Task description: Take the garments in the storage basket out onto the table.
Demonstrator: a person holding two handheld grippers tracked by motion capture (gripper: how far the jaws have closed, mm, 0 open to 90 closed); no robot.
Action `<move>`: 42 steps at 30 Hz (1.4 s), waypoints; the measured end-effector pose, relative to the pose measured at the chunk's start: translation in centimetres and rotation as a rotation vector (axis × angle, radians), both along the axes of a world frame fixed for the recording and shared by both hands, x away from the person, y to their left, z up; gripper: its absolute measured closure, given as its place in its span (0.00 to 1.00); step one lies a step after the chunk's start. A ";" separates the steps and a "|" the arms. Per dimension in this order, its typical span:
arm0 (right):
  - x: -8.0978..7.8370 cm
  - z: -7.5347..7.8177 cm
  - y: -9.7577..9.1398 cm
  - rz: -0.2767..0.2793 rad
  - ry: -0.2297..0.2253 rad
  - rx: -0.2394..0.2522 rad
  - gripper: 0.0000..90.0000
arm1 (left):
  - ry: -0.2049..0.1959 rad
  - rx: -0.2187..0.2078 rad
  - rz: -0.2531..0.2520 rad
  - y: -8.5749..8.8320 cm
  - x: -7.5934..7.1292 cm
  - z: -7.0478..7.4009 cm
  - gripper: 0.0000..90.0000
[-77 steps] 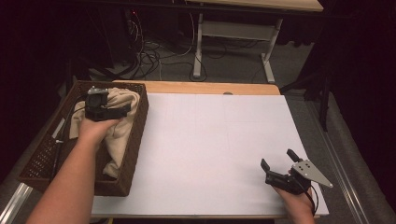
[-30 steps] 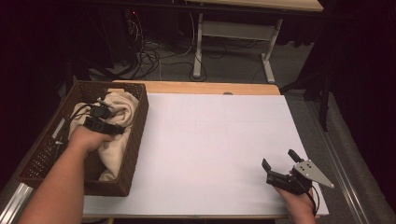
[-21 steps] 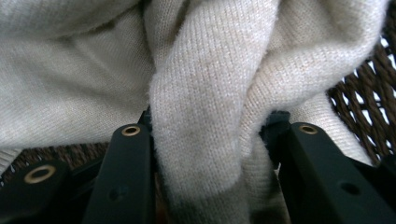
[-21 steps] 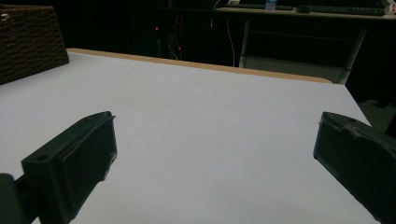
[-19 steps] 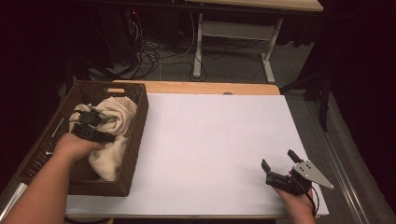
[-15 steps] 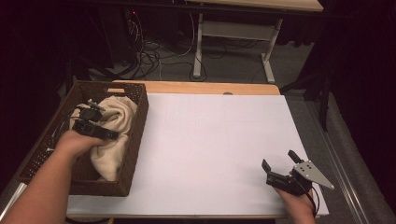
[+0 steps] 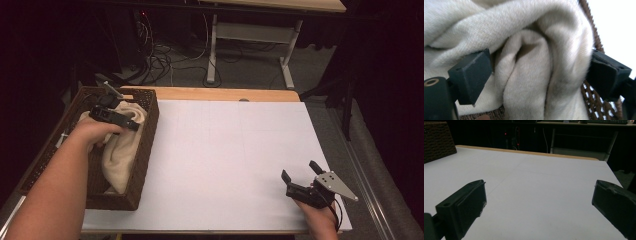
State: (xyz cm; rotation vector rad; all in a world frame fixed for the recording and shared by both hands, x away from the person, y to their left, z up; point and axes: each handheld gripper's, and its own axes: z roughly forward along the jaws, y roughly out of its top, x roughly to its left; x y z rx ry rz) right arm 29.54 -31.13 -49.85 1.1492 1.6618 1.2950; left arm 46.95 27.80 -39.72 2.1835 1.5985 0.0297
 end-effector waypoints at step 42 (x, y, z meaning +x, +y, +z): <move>0.2 -0.3 0.7 0.022 0.019 -0.014 0.00 | 0.100 0.142 -0.172 -0.3 0.8 -2.7 0.57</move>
